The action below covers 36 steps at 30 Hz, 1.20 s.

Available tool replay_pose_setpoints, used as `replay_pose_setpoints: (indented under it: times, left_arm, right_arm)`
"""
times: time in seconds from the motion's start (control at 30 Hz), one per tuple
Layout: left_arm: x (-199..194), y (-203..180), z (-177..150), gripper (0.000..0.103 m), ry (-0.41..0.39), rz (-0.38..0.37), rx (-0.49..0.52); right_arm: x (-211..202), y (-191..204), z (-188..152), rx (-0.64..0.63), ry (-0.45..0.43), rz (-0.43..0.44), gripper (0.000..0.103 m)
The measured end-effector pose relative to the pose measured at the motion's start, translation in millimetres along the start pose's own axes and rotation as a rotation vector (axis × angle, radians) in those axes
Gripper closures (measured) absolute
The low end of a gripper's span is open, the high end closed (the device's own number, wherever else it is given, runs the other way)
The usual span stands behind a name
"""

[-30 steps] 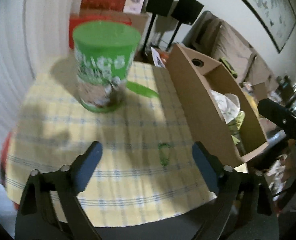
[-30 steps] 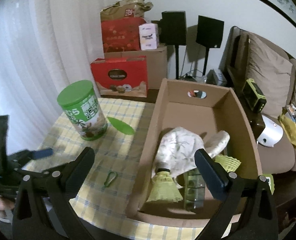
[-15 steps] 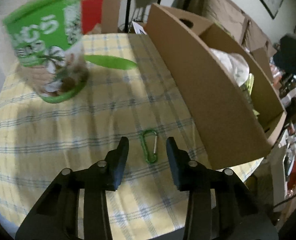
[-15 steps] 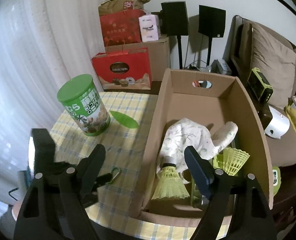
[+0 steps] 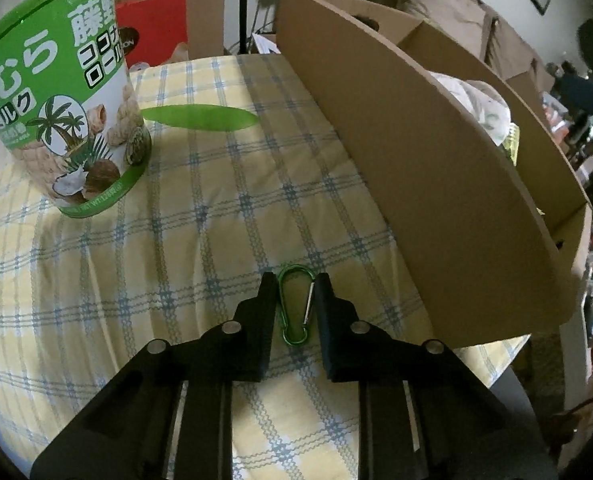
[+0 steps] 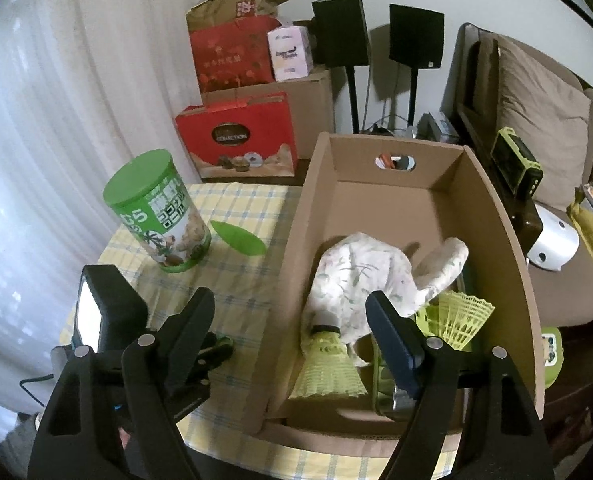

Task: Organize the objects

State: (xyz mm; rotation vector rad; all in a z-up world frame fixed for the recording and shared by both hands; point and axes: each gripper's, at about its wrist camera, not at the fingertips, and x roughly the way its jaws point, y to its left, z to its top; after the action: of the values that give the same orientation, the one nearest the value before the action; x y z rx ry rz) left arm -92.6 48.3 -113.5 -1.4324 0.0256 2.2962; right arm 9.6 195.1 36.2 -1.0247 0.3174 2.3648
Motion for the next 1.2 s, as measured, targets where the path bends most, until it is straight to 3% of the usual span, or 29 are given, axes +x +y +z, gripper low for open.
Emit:
replay_pose_setpoints:
  times: [0.03,0.4,0.5,0.63,0.73,0.83,0.9,0.93,0.97,1.0,1.07,1.13,1.2]
  left_arm:
    - [-1.5,1.3,-0.8,0.103,-0.002,-0.004,-0.002]
    - [-25.9,28.9,-1.1,0.103,-0.027,-0.093,-0.086]
    - [-29.6,20.8,-1.6,0.102,-0.016,-0.121,-0.040]
    - [-24.0,6.1,-5.6,0.082,-0.009,-0.084,0.029]
    - [-17.2,3.1,-7.9,0.079,0.012,-0.094,0.025]
    - [-9.6,2.5,-8.0,0.069,0.017,-0.088,0.027]
    - [-8.2,1.5,-10.0,0.069,0.008,-0.086,0.041]
    - [-8.3,0.5,-11.0,0.070,0.005,-0.082,0.053]
    - [-8.4,-0.8,-12.3,0.084,0.002,-0.070,0.070]
    - [-7.7,-1.4,-13.2,0.090,0.005,-0.070,0.079]
    - [-10.1,1.0,-15.0,0.093,0.011,-0.100,0.069]
    - [-12.9,5.6,-15.3,0.103,0.005,-0.110,0.047]
    - [-15.5,10.9,-14.5,0.103,-0.007,-0.114,0.021]
  right_arm:
    - [1.0,1.0,0.0,-0.004,0.003,-0.001,0.025]
    - [7.0,9.5,-0.7,-0.033,0.017,0.004,0.026]
    - [7.0,9.2,-0.9,-0.031,0.016,0.007,0.026]
    - [6.8,8.2,-1.2,-0.028,0.016,0.006,0.026]
    - [6.9,7.0,-2.4,-0.024,0.019,0.005,0.026]
    - [7.3,6.4,-3.5,-0.027,0.022,0.004,0.026]
    - [7.5,6.0,-4.0,-0.027,0.023,0.004,0.026]
    - [8.3,6.2,-3.8,-0.027,0.025,0.005,0.026]
    - [8.7,6.0,-3.1,-0.027,0.026,0.006,0.026]
    - [9.6,6.4,-2.3,-0.028,0.027,0.009,0.026]
    - [11.3,7.0,-1.5,-0.034,0.030,0.013,0.026]
    - [13.6,9.4,-0.9,-0.044,0.034,0.015,0.026]
    - [15.4,11.5,-0.5,-0.054,0.037,0.018,0.026]
